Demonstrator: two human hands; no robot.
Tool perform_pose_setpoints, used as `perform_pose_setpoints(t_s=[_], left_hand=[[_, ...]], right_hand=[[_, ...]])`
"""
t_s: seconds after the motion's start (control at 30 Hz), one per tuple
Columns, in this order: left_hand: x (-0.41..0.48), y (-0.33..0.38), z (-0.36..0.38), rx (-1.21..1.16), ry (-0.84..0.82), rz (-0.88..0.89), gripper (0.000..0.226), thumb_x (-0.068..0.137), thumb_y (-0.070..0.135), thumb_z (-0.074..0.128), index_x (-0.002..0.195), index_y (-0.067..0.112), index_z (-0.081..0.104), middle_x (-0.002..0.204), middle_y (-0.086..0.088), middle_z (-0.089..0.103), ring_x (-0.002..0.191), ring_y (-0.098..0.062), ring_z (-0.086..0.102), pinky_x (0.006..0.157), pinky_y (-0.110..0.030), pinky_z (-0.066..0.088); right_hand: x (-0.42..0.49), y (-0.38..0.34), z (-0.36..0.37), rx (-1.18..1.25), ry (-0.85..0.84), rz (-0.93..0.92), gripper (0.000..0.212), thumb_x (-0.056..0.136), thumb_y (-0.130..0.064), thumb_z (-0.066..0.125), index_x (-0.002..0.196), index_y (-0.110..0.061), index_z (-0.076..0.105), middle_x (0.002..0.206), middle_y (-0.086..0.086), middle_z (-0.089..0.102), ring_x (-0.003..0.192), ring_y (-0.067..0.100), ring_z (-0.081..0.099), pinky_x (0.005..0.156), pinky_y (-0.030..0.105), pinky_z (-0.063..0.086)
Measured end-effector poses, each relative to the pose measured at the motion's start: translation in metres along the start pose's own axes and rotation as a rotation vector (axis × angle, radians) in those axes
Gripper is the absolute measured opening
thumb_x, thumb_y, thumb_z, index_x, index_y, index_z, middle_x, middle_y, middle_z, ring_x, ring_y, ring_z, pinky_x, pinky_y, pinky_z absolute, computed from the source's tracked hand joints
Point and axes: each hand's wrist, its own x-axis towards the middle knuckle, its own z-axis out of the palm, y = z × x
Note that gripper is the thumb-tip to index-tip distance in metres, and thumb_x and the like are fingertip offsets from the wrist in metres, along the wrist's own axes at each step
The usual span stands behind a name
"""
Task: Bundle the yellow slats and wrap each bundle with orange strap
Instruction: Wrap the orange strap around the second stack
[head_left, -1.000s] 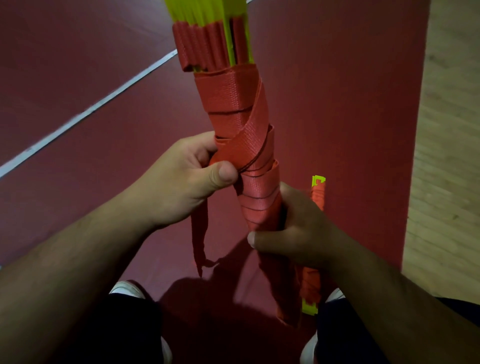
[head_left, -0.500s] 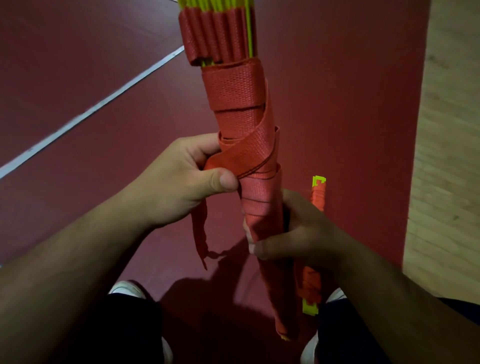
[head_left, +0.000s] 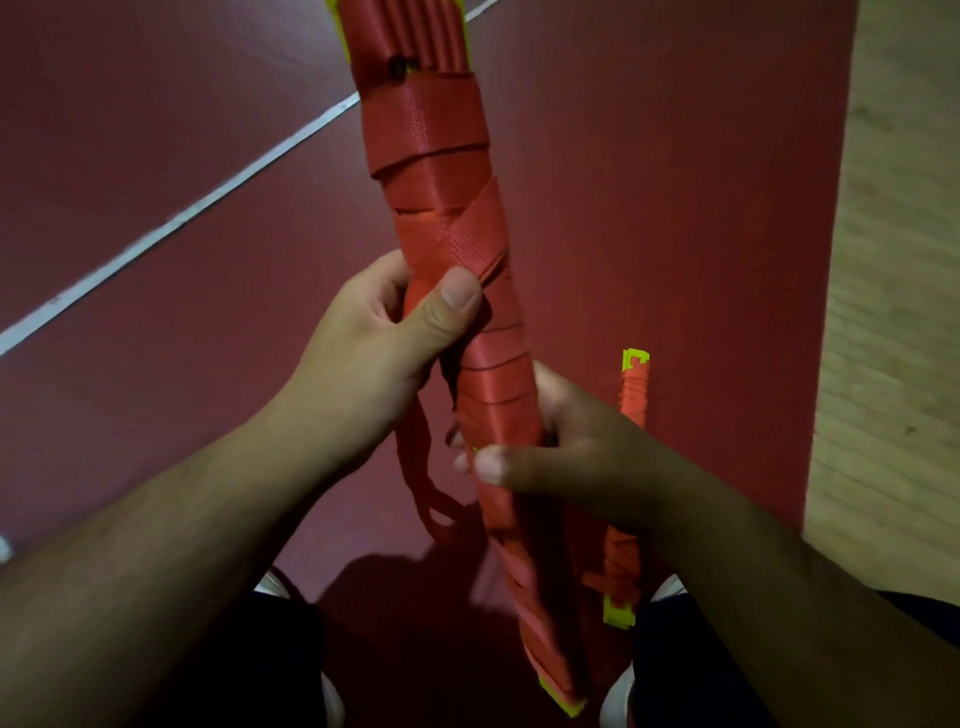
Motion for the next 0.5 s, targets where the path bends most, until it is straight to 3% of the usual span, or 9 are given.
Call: perform_pose_setpoints(t_s=[0.07,0.17,0.27,0.37,0.5], left_hand=[[0.001,-0.003,0.0,0.077,0.072,-0.023,0.02,0.093,0.042,0.06,0.087,0.023,0.058,0.066,0.016,0.059,0.056,0.001,0.054,0.056,-0.012,0.042],[0.001,-0.002,0.0,0.183,0.061,-0.033,0.019,0.091,0.041,0.056,0.086,0.023,0.059,0.061,0.019,0.057,0.053,0.003,0.052,0.054,-0.008,0.039],[0.003,0.005,-0.003,0.254,0.002,0.016,0.016,0.091,0.037,0.06,0.088,0.022,0.061,0.064,0.024,0.063,0.059,0.008,0.058,0.06,-0.005,0.041],[0.005,0.01,-0.009,0.299,-0.038,0.091,0.03,0.08,0.042,0.062,0.097,0.018,0.068,0.087,0.019,0.073,0.084,0.004,0.068,0.075,-0.011,0.048],[0.006,0.007,-0.014,0.284,-0.076,0.077,0.032,0.081,0.045,0.061,0.1,0.02,0.068,0.092,0.016,0.074,0.088,0.001,0.069,0.078,-0.014,0.05]], right_hand=[[0.003,0.003,0.004,-0.203,0.085,-0.011,0.061,0.068,-0.032,0.081,0.121,-0.032,0.052,0.101,0.004,0.068,0.091,0.019,0.069,0.077,0.035,0.058],[0.008,0.009,0.005,-0.33,0.188,-0.042,0.05,0.064,-0.043,0.079,0.106,-0.034,0.055,0.088,-0.006,0.065,0.08,0.017,0.065,0.075,0.045,0.056],[0.008,0.012,-0.002,-0.418,0.235,-0.085,0.033,0.065,-0.036,0.071,0.093,-0.029,0.054,0.077,-0.005,0.061,0.069,0.019,0.058,0.068,0.048,0.053],[0.006,0.012,-0.007,-0.422,0.242,-0.104,0.029,0.064,-0.024,0.071,0.089,-0.026,0.055,0.077,0.002,0.064,0.07,0.026,0.061,0.066,0.051,0.052],[0.007,0.013,-0.006,-0.416,0.238,-0.115,0.029,0.063,-0.021,0.071,0.087,-0.026,0.056,0.078,0.005,0.065,0.07,0.03,0.061,0.065,0.051,0.052]])
